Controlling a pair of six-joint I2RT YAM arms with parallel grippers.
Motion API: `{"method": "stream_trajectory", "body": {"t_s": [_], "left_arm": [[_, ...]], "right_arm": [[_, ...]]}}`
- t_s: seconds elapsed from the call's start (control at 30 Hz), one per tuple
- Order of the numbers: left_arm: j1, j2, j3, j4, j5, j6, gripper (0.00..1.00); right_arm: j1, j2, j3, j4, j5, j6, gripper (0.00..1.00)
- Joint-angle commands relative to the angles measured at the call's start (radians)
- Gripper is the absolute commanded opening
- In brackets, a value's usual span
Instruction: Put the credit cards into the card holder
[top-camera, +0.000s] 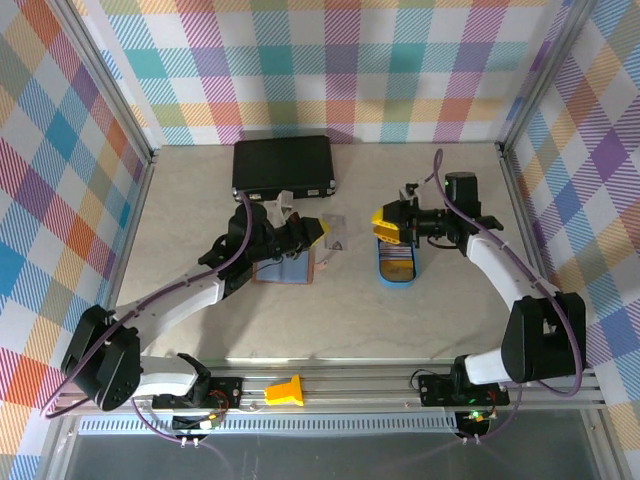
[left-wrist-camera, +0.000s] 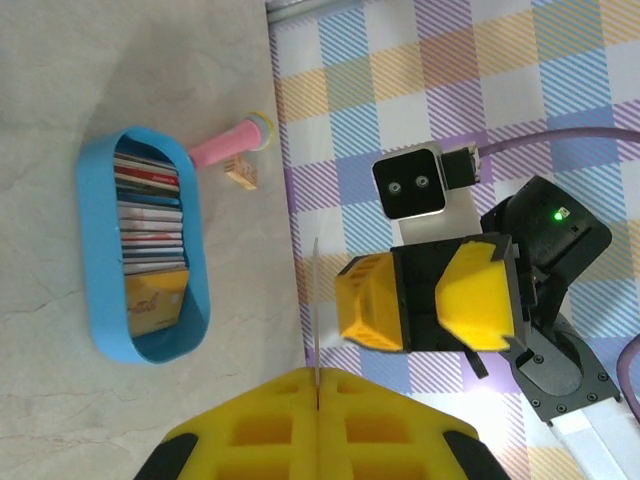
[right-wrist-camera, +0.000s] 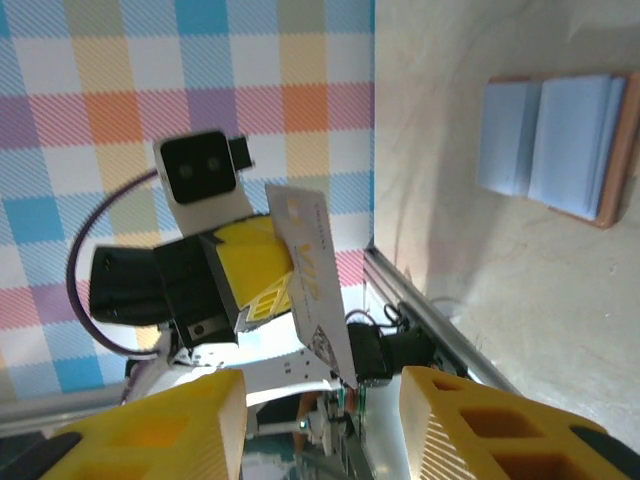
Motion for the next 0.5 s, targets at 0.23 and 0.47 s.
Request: {"method": "stream_trajectory", "body": {"t_s": [0.23,0.47], "left_arm": [[0.005,0.203,0.053,0.252,0.165,-0.174,0.0],[0.005,0.222,0.066,0.235,0.148,-0.184,0.0]], "right_arm": [[0.018,0.019,-0.01,0.108,-0.036,0.021,0.41],[0.018,0.001,-0.033,0.163,-0.032,0.083,0.41]]}}
